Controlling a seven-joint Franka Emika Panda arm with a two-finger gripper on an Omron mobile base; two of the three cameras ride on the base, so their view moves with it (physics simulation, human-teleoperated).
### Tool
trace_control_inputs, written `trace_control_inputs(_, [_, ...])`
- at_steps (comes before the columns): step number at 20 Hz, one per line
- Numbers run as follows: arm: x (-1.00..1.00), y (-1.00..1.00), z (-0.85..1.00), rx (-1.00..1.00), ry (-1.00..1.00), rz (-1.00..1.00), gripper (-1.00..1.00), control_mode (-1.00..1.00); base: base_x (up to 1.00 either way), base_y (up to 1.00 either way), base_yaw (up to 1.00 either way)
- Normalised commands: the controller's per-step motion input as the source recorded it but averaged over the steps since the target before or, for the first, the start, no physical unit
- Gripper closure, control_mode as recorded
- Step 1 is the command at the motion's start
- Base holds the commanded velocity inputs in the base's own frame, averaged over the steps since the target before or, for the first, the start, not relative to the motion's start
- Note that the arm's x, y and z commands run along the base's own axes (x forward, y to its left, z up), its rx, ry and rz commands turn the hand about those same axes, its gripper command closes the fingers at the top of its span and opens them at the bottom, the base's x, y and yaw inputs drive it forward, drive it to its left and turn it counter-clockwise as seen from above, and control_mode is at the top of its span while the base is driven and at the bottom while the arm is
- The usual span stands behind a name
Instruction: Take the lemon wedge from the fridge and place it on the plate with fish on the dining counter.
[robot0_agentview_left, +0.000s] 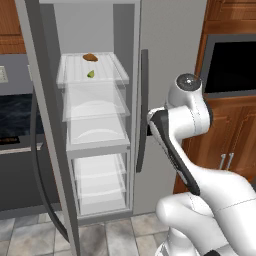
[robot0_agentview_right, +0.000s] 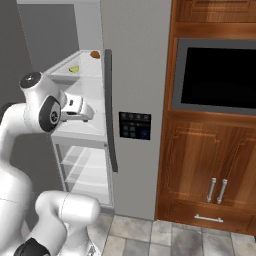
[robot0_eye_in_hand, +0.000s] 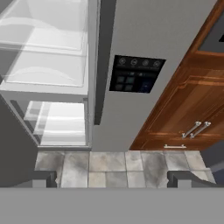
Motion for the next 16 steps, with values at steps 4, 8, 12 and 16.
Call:
trace_control_inputs(4, [0.19,-0.59,0.03,0.09,-0.09,0.00,-1.00,-1.00,0.00,0.00,0.00])
trace_control_inputs(8, [0.00,-0.06,0.00,0.13,0.00,0.02,-1.00,-1.00,0.00,0.00,0.00])
trace_control_inputs(12, [0.08,0.17,-0.04,0.05,-0.10,0.01,-1.00,-1.00,0.00,0.00,0.00])
trace_control_inputs(16, [0.44,0.28,-0.01,0.00,-0.08,0.00,-1.00,-1.00,0.00,0.00,0.00])
